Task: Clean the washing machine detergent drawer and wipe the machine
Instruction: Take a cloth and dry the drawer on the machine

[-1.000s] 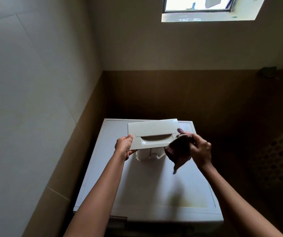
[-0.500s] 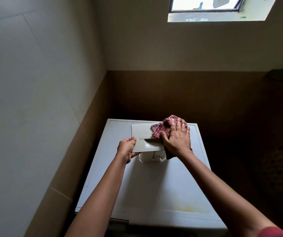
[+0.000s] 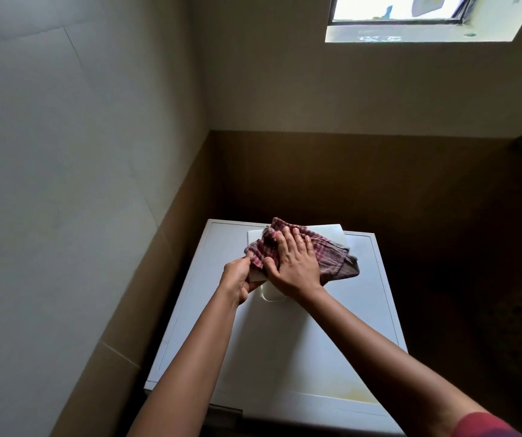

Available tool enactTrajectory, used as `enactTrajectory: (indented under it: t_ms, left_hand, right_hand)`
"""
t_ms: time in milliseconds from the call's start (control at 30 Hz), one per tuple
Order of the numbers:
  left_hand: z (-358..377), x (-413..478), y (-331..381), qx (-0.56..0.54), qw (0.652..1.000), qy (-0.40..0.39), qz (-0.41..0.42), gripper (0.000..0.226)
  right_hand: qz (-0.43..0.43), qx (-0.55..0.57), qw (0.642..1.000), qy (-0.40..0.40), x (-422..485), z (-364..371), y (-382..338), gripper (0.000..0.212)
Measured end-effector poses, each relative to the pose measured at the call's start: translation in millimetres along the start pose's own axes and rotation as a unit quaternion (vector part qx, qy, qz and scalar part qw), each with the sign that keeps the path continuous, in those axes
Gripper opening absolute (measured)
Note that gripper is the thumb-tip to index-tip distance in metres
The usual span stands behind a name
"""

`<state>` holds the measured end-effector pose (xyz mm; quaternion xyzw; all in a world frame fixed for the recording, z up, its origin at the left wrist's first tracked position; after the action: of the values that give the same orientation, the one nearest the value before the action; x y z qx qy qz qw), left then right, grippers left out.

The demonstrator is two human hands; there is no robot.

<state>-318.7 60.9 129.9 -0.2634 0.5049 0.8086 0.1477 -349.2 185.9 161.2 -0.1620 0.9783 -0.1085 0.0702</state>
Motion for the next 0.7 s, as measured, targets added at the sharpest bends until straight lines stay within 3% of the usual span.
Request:
enactTrajectory:
  t_ms: [100, 300, 467, 567, 700]
  left_hand:
    - [0.4, 0.4, -1.5, -0.027, 1.0, -0.005, -0.011, 0.022]
    - [-1.4, -2.0, -2.4, -0.023, 0.999, 0.027, -0.004, 0.025]
    - [1.9, -3.7, -0.7, -0.016, 1.0, 0.024, 0.006, 0.03]
    - [2.7, -5.7, 0.7, -0.015, 0.999, 0.027, 0.008, 0.032]
    - [4.0, -9.1, 0.1, -0.027, 0.999, 0.019, -0.006, 0.032]
  right_hand:
    - [-0.059, 0.001, 0.998, 0.031, -12.2, 0.8, -5.0, 0.079]
    - [-0.208, 0.002, 0.971, 0.117, -45.7, -1.0, 10.6, 0.041]
    - [-0.251, -0.011, 0.961, 0.12, -66.2, -15.4, 43.2, 0.047]
    - [-0.253, -0.007, 0.962, 0.103, -68.2, -24.2, 78.2, 0.069]
    - [-0.284, 0.018, 0.955, 0.081, -74.8, -41.3, 112.3, 0.05]
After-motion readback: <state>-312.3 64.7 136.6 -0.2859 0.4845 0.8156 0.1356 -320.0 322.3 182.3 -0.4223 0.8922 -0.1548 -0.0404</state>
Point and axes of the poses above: each hand's wrist, its own x-axis towards the middle knuckle, its own z-axis out of the palm, y = z × x, the point moved 6 cm from there along x, towards the middle knuckle, and after that the axes turned 12 degrees about -y, right-handed, at the moved point
